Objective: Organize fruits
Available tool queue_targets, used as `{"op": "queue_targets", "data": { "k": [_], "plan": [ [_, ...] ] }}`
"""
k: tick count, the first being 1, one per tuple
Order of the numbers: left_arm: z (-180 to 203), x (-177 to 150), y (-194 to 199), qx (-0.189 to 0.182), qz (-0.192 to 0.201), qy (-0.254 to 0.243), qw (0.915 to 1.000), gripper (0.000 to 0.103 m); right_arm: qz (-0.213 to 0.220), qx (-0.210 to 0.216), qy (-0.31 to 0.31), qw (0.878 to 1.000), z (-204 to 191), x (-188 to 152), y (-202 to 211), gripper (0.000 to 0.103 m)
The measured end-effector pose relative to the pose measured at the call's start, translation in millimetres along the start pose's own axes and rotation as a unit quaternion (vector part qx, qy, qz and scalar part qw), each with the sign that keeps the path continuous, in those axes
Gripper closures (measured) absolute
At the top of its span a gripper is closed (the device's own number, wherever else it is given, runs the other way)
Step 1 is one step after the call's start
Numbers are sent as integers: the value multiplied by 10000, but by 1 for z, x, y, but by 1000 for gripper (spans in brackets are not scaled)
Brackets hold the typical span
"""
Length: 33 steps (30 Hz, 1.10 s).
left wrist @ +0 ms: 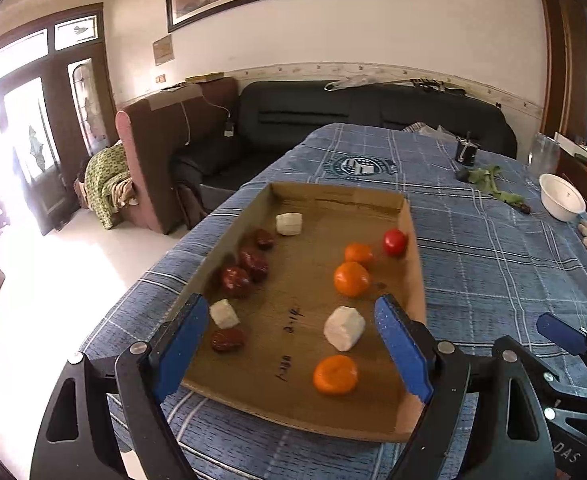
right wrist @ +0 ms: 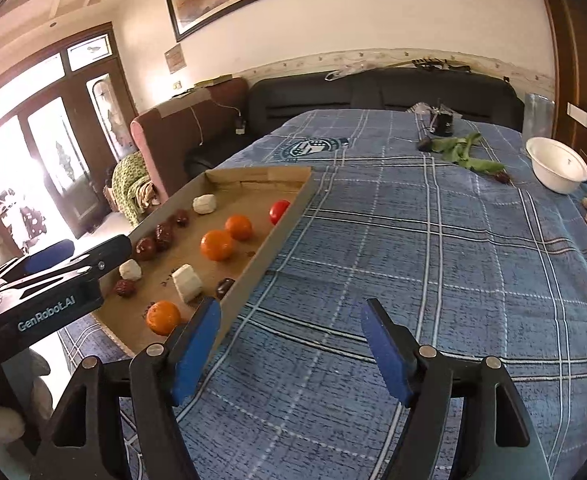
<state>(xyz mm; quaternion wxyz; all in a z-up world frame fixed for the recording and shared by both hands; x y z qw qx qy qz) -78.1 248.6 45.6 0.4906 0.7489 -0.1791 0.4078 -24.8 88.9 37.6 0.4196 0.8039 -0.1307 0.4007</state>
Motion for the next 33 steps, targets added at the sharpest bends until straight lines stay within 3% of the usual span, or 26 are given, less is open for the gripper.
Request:
{"op": "queue_targets", "data": {
  "k": [12, 33],
  "plan": [
    [17, -3, 5, -209, -6, -125, 9997, 18, -9, -122, -217, 9997, 15, -5, 4, 23],
    [22, -2, 17, -436, 127, -36, 9990, 18, 37, -357, -80, 9993, 13, -7, 7, 16]
  ]
}}
Point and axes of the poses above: each gripper's, at about its wrist camera, not at the fingertips, and y roughly against the way its jaws point, z to its right, x to its top, the point moved 9 cm from there along -y, roughly the way its jaws point, and after that the axes turned 11 degrees about x, right-handed, at the moved point
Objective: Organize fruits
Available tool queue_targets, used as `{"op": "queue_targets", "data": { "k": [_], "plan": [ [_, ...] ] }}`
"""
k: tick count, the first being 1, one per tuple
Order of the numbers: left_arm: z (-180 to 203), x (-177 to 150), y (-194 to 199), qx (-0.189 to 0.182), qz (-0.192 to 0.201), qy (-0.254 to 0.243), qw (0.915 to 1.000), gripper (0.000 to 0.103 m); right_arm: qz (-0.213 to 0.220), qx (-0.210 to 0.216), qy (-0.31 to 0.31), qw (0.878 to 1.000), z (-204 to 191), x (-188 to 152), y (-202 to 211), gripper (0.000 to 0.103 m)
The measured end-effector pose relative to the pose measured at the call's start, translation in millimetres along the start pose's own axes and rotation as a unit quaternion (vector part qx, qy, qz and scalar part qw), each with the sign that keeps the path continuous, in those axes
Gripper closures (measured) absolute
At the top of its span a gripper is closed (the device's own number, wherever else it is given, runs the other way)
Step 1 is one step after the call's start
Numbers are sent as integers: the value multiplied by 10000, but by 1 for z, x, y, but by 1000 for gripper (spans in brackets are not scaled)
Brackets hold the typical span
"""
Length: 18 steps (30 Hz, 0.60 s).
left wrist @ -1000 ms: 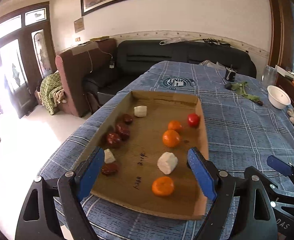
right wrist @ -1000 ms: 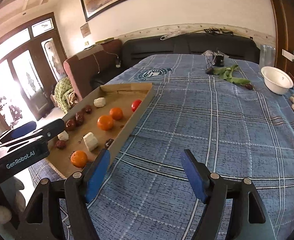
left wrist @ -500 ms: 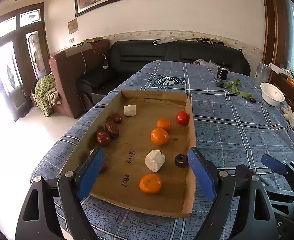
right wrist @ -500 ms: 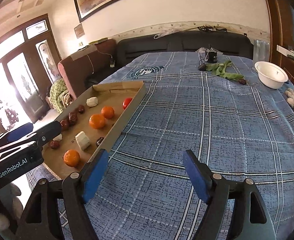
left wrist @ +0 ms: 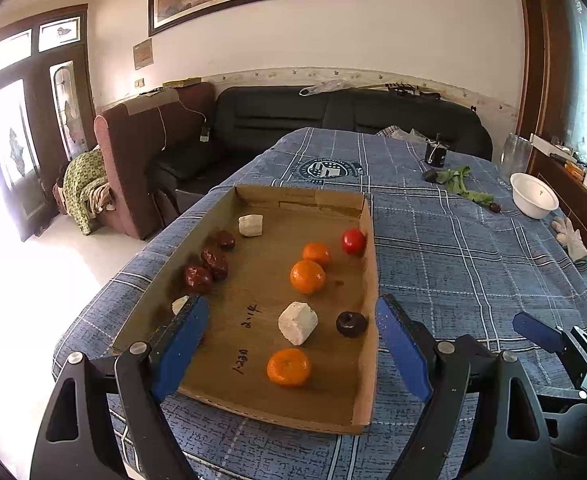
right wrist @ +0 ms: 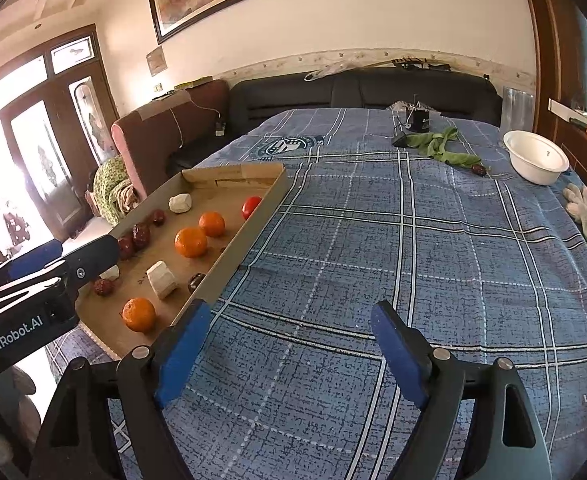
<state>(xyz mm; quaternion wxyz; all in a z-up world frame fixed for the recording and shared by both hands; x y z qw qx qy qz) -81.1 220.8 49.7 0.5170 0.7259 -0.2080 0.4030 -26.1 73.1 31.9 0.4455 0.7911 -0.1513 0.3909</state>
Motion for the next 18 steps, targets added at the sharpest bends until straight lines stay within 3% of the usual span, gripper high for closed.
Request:
{"op": "queue_targets", "data": {
  "k": [6, 9, 11, 18],
  "plan": [
    [-6, 6, 12, 175, 342, 145, 9992, 17, 11, -41, 57, 10000, -1, -1, 1, 16],
    [-15, 14, 27, 393, 717, 295, 9962, 3, 42, -73, 116, 9999, -3, 1, 2, 16],
    [-19, 19, 36, 465, 915, 403, 9939, 2, 53, -81, 157, 9998, -4, 1, 3, 15],
    [-25, 16, 44, 670, 958, 510, 9918, 0, 79, -95, 270, 9996, -11, 0, 6, 15]
  ]
}}
Point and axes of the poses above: each gripper's, at about its wrist camera, not at the fingertips, and y roughly against the way its jaws point, z to its right, x to its top, the point moved 9 cm from there along -y, roughly the way its jaws point, and after that the axes turned 11 degrees about x, right-handed, at the moved point
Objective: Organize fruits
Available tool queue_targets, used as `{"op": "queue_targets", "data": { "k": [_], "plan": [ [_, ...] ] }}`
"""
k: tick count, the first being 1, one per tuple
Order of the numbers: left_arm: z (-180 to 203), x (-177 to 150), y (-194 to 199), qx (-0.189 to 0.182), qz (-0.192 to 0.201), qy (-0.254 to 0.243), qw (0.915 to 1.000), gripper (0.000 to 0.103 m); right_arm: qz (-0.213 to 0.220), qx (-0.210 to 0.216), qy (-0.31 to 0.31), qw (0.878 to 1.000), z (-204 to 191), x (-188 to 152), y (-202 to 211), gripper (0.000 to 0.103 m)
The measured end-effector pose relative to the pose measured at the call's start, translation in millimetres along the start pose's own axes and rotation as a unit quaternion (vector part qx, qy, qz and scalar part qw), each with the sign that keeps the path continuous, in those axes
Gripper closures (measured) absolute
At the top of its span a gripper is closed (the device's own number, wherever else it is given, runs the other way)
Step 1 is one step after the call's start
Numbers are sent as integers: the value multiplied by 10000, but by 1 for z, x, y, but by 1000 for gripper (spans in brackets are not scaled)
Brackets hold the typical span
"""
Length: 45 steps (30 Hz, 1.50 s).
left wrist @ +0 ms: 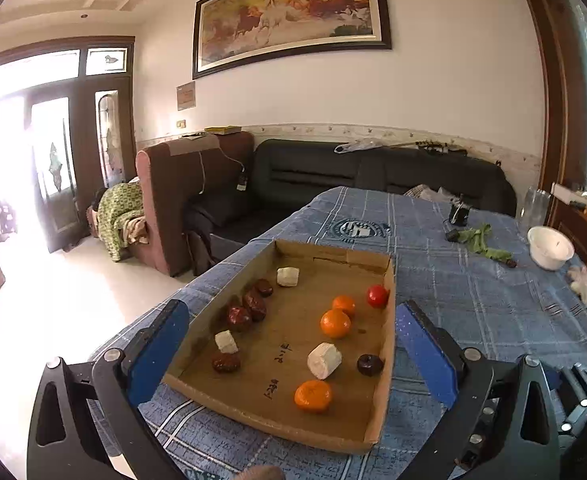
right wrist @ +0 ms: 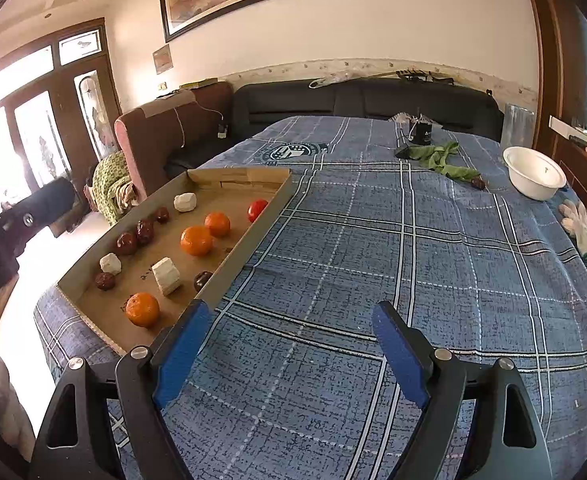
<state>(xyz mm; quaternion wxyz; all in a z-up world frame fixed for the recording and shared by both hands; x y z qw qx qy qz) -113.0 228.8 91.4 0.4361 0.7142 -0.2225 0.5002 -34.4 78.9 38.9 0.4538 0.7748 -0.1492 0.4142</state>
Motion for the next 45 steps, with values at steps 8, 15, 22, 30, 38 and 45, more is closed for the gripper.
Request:
{"op": "queue_targets", "data": {
  "k": [8, 15, 22, 30, 38, 45],
  "plan": [
    [11, -12, -3, -186, -233, -196, 9994, 0, 26, -42, 137, 9999, -5, 1, 2, 12],
    [10, -20, -12, -402, -543, -61, 9977, 0, -6, -65, 159, 9999, -7, 0, 2, 12],
    [12, -24, -16, -427, -614, -105, 9971, 0, -65, -82, 204, 9997, -10, -1, -3, 12],
    [10, -31, -26, -550, -811, -12, 9952, 0, -147, -114, 204, 9996, -11, -5, -8, 11],
    [1, -34, -39, -571, -996, 168, 9932, 0, -194, -149, 315, 9992, -15, -4, -12, 11],
    [-20, -21, -47, -544, -974, 497, 9925, 0, -246, -38, 565, 9981, -32, 7, -17, 9]
  ]
}}
Point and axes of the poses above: each gripper's, at about its wrist camera, not at the fingertips, and y roughly against the way its jaws point, z to its right, x to its top, the point moved 9 cm from there along -y, roughly the way its jaws point, and after that the axes turned 11 degrees about x, right-handed, at the moved point
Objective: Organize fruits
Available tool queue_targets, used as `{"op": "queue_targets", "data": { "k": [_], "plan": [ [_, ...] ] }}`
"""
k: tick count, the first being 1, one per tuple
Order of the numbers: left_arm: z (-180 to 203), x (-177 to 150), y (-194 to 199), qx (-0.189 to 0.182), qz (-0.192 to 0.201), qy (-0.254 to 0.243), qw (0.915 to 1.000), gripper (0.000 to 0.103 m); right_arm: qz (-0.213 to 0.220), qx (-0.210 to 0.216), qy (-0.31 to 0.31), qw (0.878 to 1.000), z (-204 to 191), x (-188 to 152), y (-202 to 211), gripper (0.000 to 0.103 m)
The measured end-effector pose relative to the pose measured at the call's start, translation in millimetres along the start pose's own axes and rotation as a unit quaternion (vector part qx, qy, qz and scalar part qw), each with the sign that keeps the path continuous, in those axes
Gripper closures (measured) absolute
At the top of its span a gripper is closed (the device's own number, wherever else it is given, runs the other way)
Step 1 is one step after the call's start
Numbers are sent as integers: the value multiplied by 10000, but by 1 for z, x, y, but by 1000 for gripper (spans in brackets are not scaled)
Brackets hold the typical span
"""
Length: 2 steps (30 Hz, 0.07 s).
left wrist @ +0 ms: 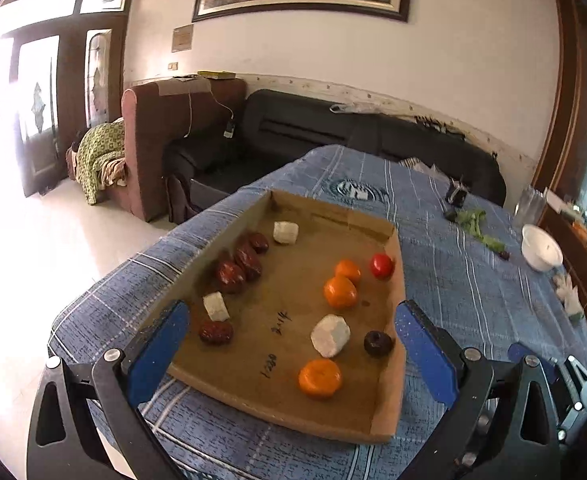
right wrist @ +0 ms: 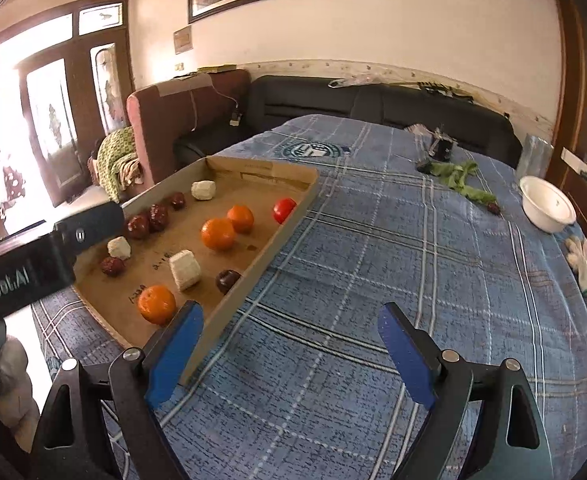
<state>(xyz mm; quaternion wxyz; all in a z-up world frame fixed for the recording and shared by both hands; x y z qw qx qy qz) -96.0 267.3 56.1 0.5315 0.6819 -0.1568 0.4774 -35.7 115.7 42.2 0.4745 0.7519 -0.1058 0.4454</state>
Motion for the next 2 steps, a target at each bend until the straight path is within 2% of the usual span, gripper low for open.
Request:
{"op": "queue_targets", "data": {
  "k": [2],
  "plan": [
    [-3, 4, 1, 121, 38, -31, 9999, 0, -73, 155, -3, 9999, -5, 1, -4, 8]
  ]
}}
Point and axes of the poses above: each gripper's, at about its wrist camera, not at the fingertips, and y roughly against the way its jaws point, z to its right, x to its top, the point moved 9 cm from there along -y, roughly the way its jaws point, and after that the axes turned 11 degrees about x, right-handed, at the moved point
